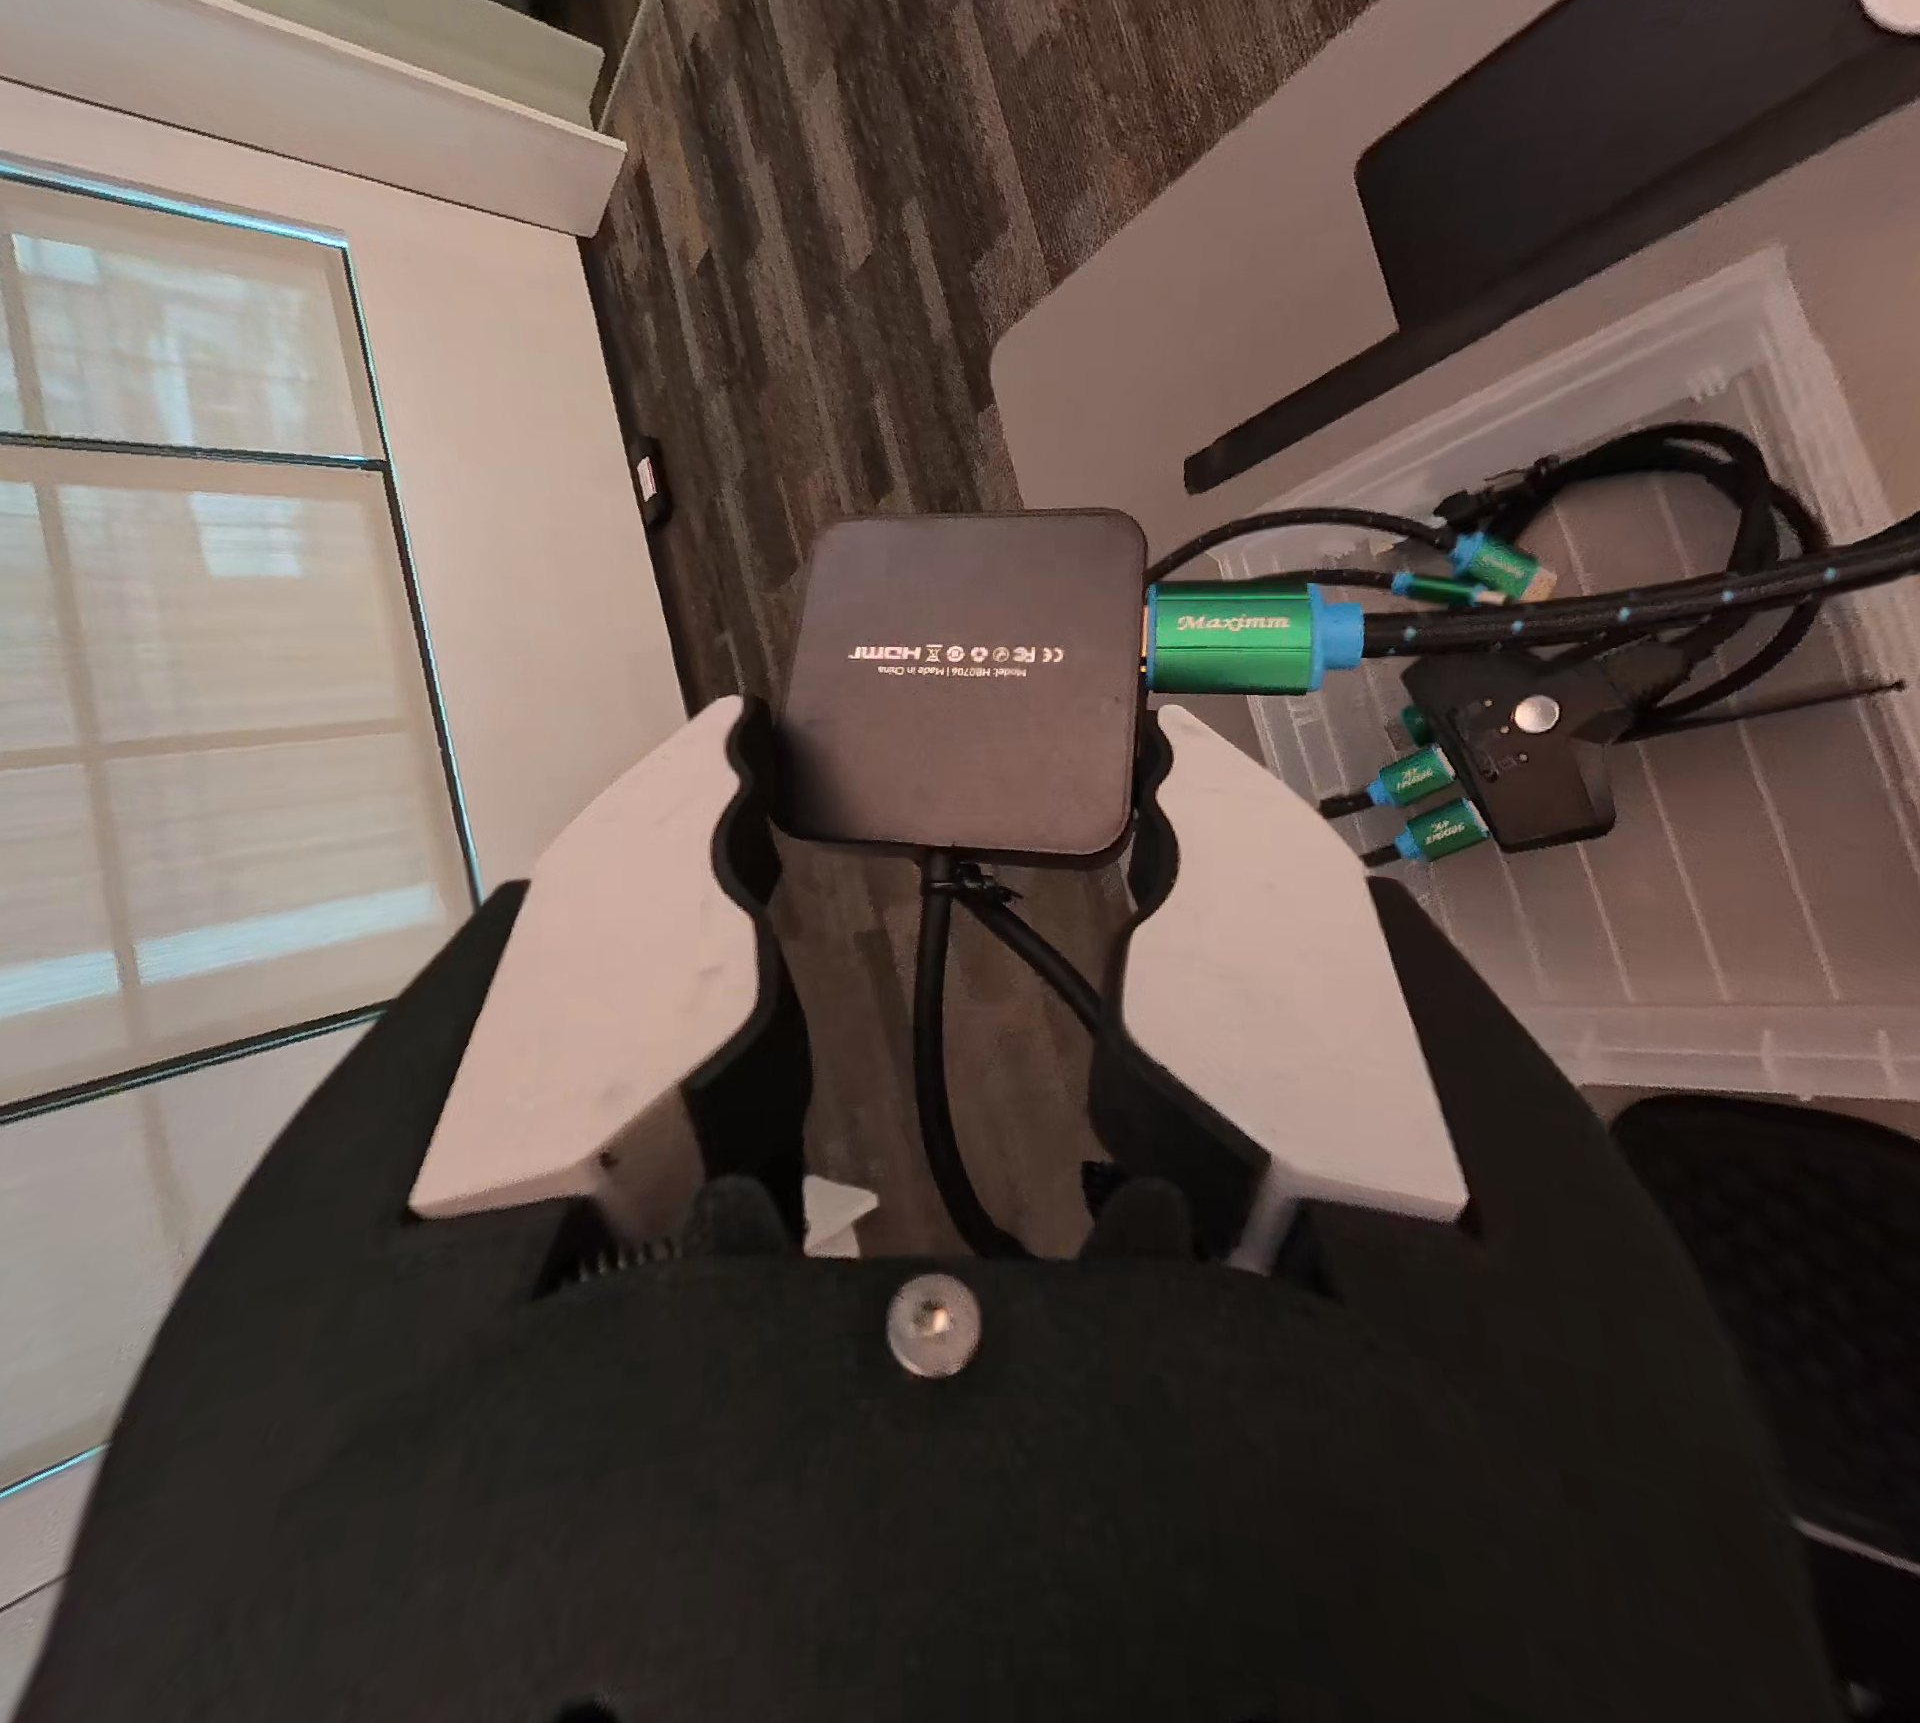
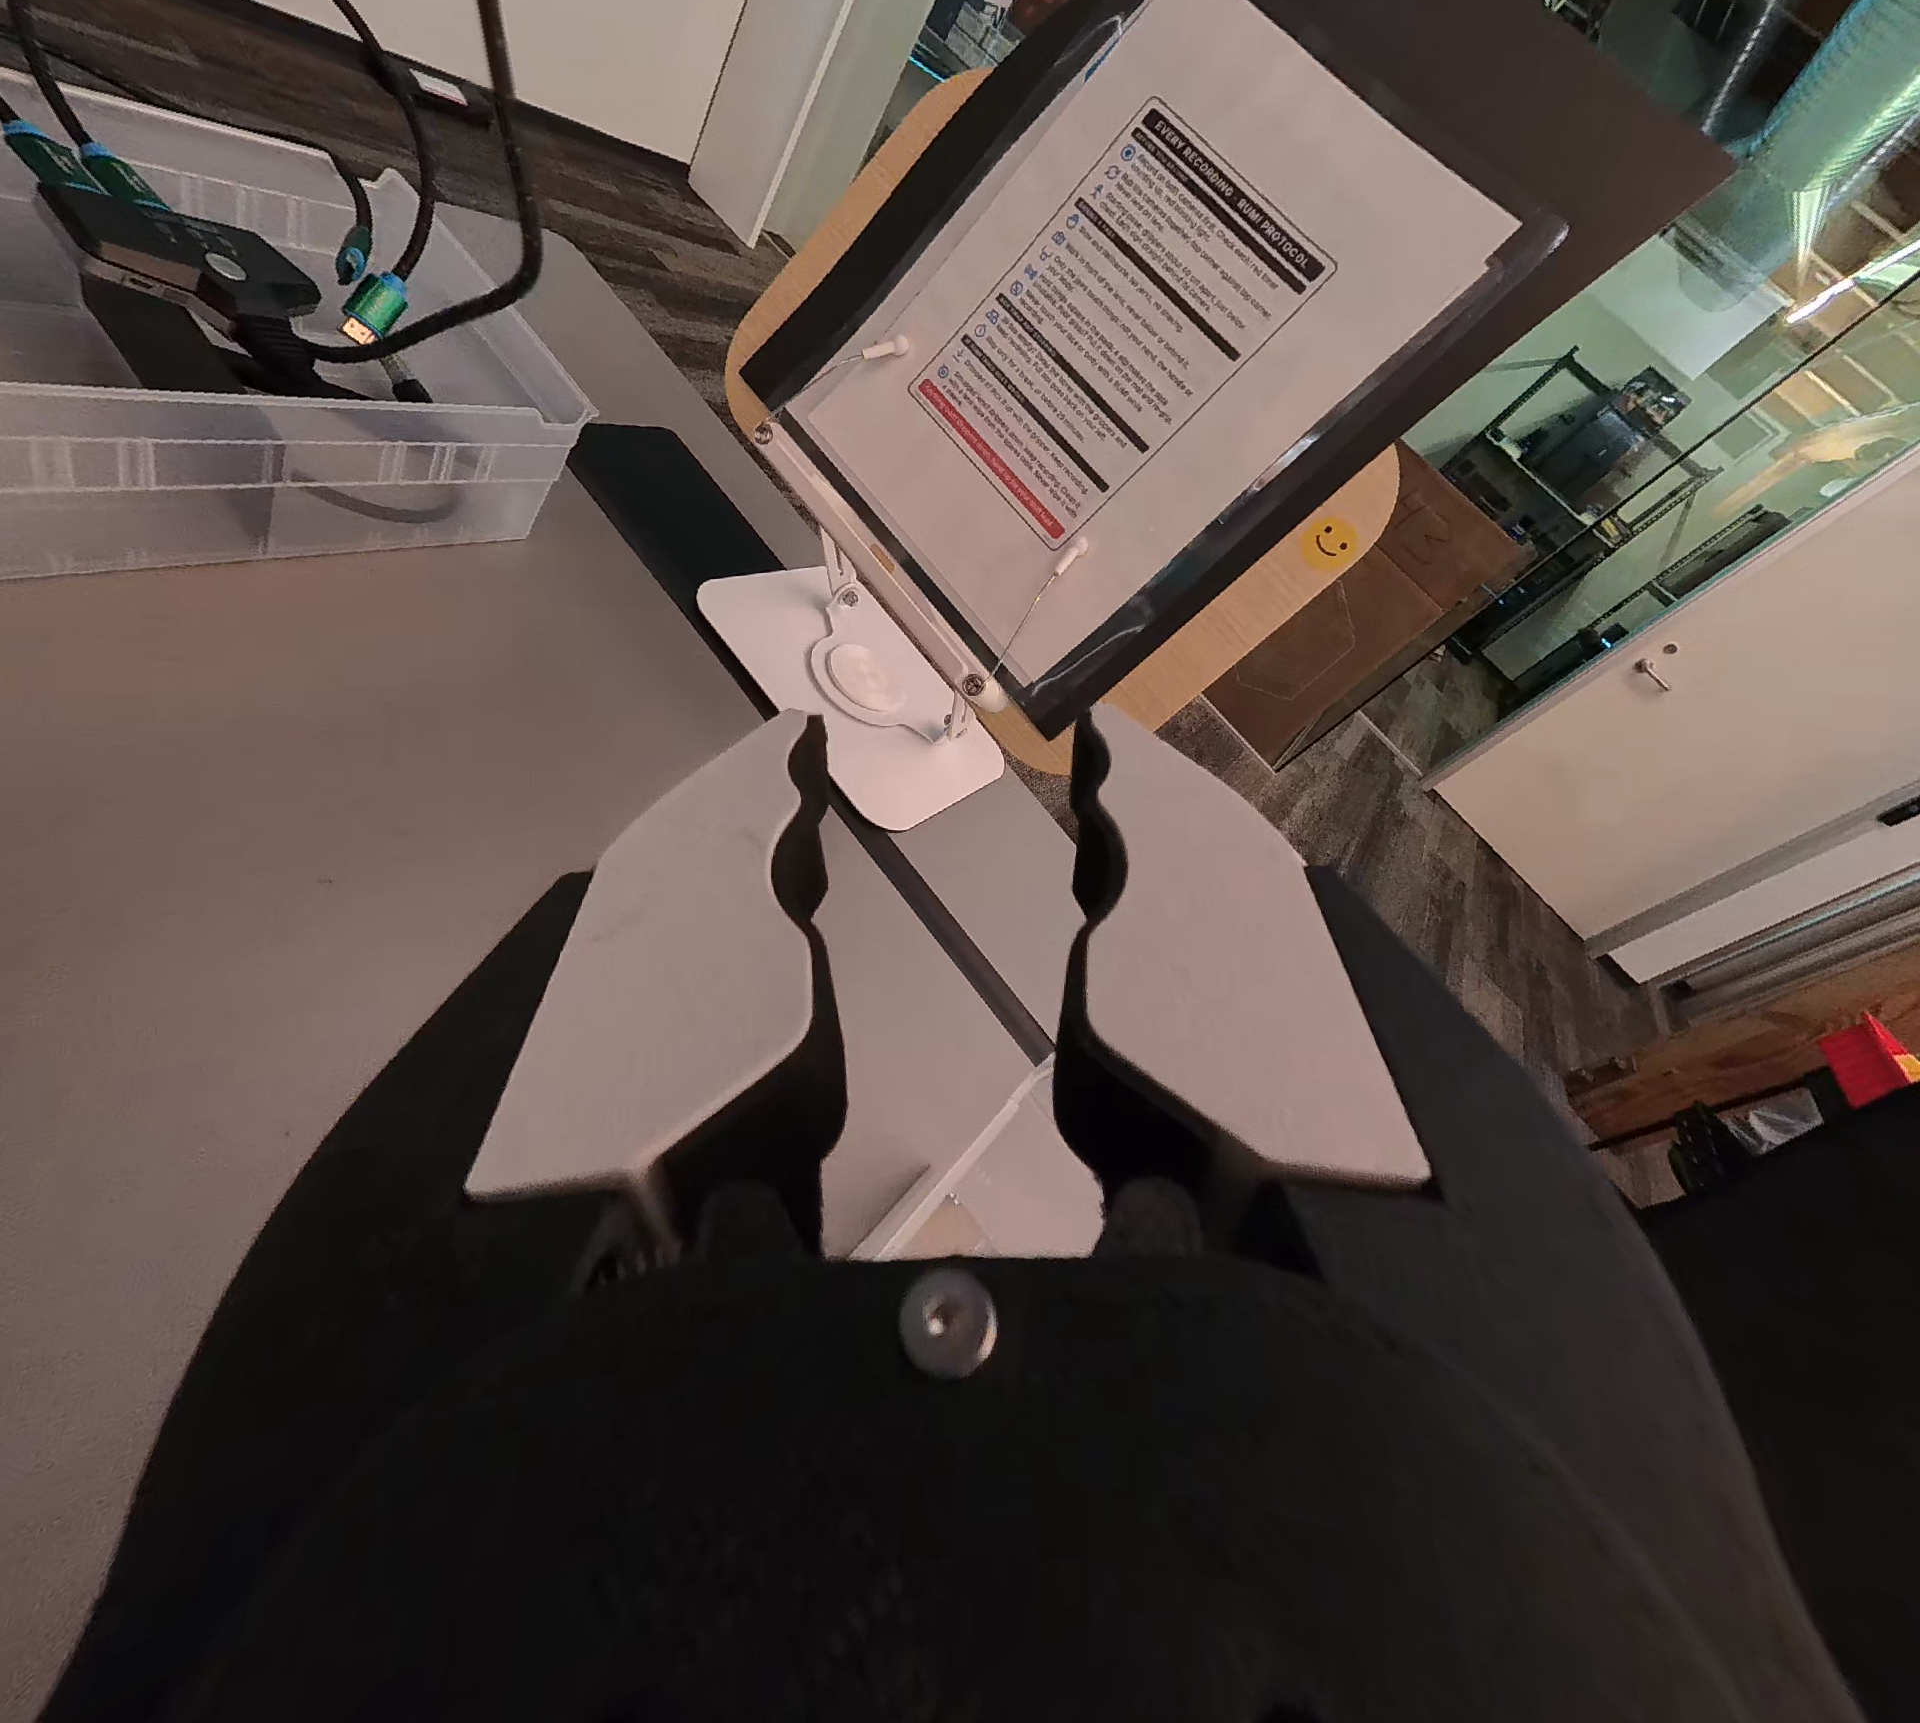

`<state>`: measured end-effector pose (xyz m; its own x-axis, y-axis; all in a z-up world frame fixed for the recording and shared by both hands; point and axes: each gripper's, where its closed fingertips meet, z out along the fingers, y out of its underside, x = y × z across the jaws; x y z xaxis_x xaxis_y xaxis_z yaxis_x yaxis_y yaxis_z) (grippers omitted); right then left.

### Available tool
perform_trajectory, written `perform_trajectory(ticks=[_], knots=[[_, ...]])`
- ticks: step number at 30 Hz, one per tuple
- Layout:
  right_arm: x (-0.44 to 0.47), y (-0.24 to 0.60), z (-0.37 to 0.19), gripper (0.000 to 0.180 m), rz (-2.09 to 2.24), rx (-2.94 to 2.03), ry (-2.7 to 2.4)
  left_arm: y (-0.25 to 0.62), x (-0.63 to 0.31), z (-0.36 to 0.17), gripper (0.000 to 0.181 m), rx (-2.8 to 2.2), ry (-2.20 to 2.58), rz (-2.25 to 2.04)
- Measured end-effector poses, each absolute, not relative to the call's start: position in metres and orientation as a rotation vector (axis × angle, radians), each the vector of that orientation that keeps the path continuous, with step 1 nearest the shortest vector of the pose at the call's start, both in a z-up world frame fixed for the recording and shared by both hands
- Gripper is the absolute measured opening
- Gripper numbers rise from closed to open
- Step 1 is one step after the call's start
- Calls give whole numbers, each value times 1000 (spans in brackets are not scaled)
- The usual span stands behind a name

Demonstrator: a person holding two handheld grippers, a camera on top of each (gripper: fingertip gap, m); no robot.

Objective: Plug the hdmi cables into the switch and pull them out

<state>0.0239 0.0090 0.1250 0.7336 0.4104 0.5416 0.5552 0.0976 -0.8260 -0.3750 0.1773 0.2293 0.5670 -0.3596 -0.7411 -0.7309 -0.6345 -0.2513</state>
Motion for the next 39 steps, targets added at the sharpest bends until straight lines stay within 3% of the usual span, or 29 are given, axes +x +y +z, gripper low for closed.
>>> perform_trajectory(ticks=[18,28,30,39], knots=[[29,10,124,46,-132,-1529,-815,182,-340,276,66,-2183,710,352],[-12,-31,183,45,210,-1278,-716,113,-216,198,66,-1952,1030,-54],[-22,-34,187,35,276,-1316,-660,100,-192,179,66,-1895,1041,-88],[-70,9,119,35,313,-1649,-681,65,-123,123,65,-1697,1019,-87]])
